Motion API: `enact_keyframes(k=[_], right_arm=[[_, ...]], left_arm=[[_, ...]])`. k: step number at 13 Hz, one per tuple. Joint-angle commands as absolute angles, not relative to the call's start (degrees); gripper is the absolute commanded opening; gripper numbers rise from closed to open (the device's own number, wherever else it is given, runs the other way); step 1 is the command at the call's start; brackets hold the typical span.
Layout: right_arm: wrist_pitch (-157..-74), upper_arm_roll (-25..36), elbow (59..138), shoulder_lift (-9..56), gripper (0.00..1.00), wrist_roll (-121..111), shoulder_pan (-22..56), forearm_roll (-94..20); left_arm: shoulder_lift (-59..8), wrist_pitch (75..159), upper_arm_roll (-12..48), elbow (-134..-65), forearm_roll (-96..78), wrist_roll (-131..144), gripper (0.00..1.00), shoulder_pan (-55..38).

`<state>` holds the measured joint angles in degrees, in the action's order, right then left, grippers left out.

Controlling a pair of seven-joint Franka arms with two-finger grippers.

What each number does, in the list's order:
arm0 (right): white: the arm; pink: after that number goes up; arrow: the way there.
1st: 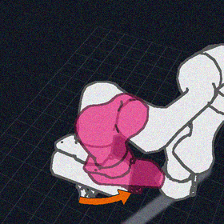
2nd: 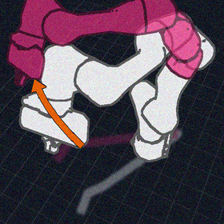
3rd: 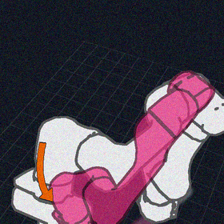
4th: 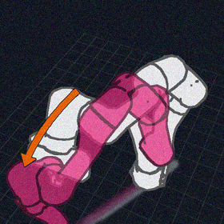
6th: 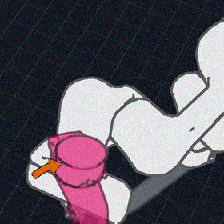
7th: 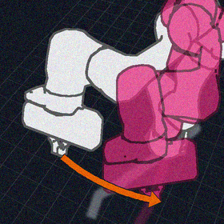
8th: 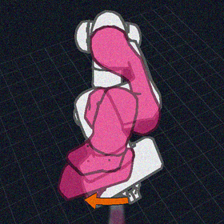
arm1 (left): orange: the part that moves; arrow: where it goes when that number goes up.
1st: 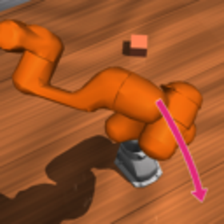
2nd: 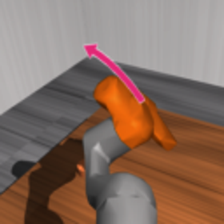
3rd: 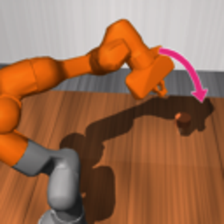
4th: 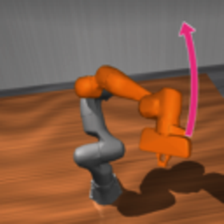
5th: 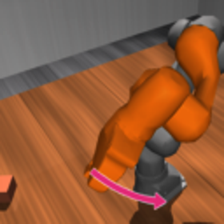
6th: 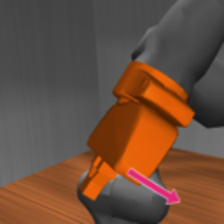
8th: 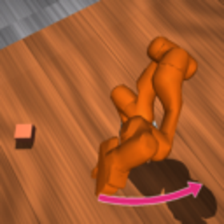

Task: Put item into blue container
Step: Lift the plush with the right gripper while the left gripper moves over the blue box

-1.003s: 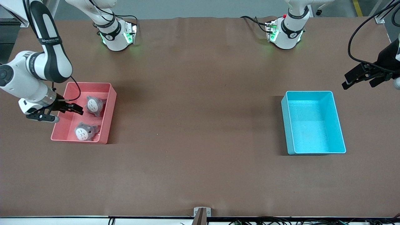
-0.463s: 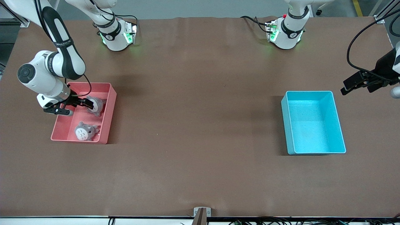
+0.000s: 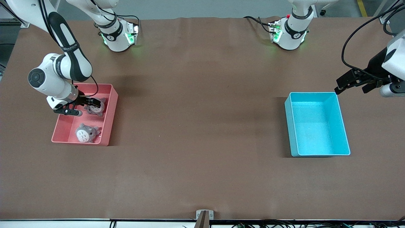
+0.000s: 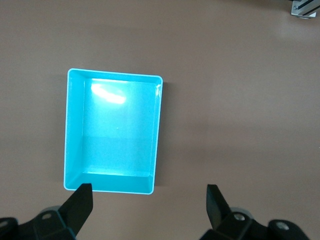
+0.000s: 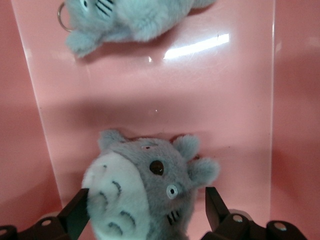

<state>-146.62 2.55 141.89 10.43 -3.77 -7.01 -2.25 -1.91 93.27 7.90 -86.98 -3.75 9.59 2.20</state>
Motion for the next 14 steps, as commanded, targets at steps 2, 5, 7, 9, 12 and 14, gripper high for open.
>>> enact_keyframes(k=[2, 5, 7, 9, 12, 14], right_arm=[[-147.1, 2.2, 143.1, 10.5, 0.77, -3.9, -6.9, -5.2], [-145.9, 2.2, 142.8, 10.5, 0.11, -3.9, -6.8, -5.2], [-143.2, 2.1, 140.8, 10.2, 0.01, -3.9, -6.2, -5.2], [-133.7, 2.2, 134.4, 9.2, 0.00, -3.9, -5.9, -5.2], [-114.6, 2.2, 119.6, 9.1, 0.00, -3.3, -5.5, -5.2], [-107.2, 2.2, 112.6, 9.0, 0.01, -0.4, -3.2, -5.2]], left_arm=[[-2.0, 93.6, 8.2, -86.8, -4.7, 9.8, 1.00, 1.0], [-2.5, 93.5, 8.2, -86.8, -4.7, 9.8, 1.00, 1.1], [-2.5, 93.5, 8.2, -86.9, -4.8, 9.8, 1.00, 1.3], [-2.6, 93.4, 8.2, -87.0, -4.8, 9.7, 1.00, 1.3], [-2.9, 93.4, 8.3, -87.0, -4.8, 9.8, 1.00, 1.2], [-2.9, 93.4, 8.3, -87.0, -4.8, 9.8, 1.00, 1.0]])
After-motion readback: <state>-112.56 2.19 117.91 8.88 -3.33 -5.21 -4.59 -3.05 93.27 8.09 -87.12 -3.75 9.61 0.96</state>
